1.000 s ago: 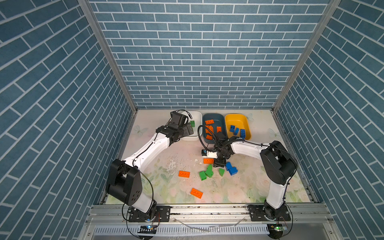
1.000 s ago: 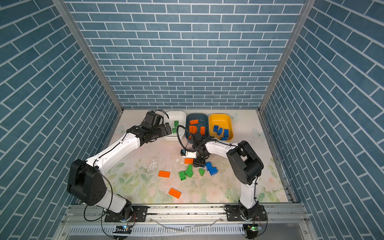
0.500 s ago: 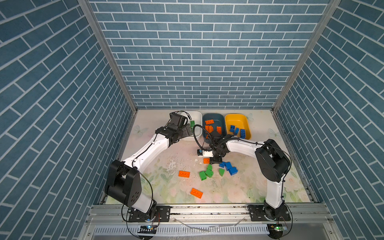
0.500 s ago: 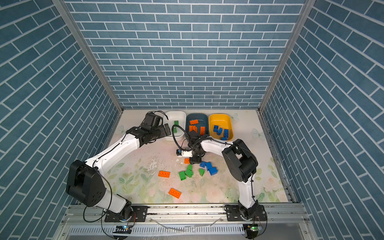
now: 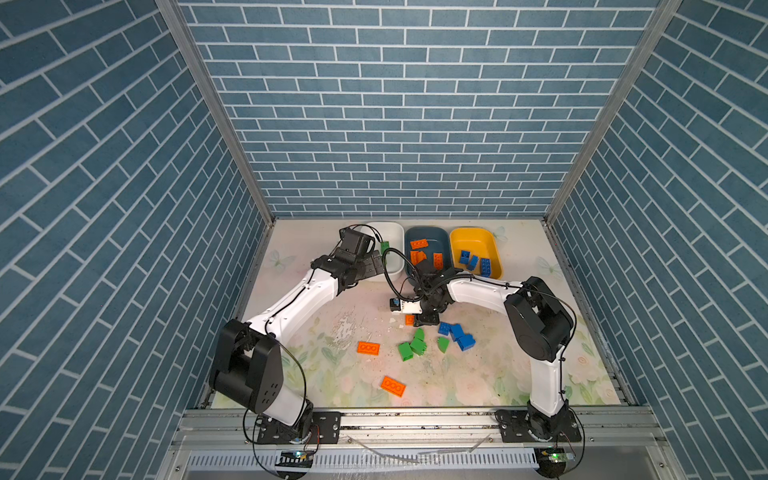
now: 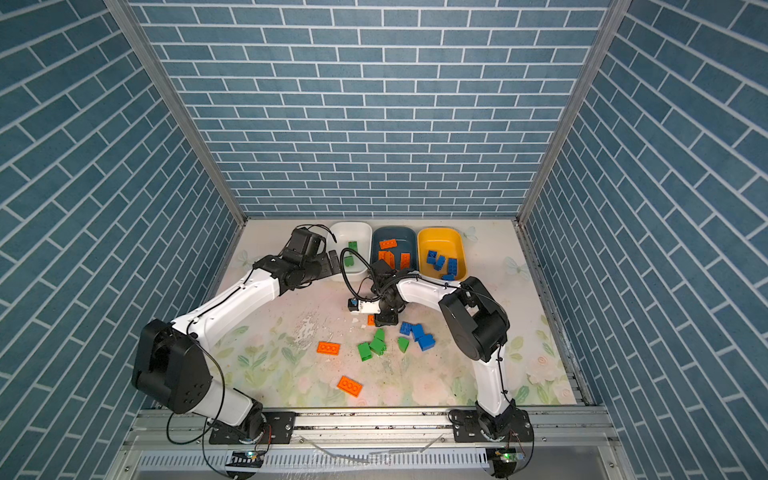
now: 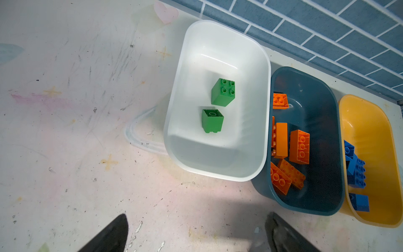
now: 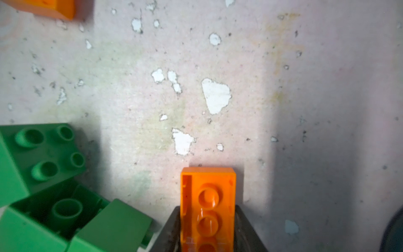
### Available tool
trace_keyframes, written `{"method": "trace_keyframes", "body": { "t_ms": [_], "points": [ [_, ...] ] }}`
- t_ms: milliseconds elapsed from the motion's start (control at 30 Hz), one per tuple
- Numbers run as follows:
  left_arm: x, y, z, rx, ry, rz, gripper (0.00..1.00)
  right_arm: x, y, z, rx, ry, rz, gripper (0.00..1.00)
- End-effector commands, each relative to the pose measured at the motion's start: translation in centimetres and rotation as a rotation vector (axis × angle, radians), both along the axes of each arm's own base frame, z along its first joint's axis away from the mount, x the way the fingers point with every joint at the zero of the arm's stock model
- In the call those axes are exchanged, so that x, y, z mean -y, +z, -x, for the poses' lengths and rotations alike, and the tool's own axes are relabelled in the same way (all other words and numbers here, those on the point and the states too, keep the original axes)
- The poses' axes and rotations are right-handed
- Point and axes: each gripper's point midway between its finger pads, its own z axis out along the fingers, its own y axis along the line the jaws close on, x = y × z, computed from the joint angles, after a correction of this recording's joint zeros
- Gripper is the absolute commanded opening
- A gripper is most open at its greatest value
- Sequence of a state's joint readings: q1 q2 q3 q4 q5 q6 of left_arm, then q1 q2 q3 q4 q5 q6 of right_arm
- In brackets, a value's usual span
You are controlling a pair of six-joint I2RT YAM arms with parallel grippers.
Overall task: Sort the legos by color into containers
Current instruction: 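Drop the orange brick into the teal tub while the left moves to the green bricks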
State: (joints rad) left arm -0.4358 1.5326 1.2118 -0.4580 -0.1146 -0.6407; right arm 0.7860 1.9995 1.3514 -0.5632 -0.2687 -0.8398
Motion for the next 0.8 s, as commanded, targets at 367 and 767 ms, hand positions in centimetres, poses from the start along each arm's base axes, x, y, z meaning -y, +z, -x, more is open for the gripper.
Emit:
{"method": "trace_keyframes", "body": {
  "t_ms": [367,767],
  "points": [
    [-0.4,-1.4,0.3,-0.036,0.007,-0.017,0.99,-1.3,5.9,-2.2,0.15,-0.063,-0.214,0.25],
    [-0.8,-2.3,0.8,-0.056,0.013,-0.026,0.99,2.0,13.1,-13.3,0.136,-0.734,-0.556,0.23]
  ]
}}
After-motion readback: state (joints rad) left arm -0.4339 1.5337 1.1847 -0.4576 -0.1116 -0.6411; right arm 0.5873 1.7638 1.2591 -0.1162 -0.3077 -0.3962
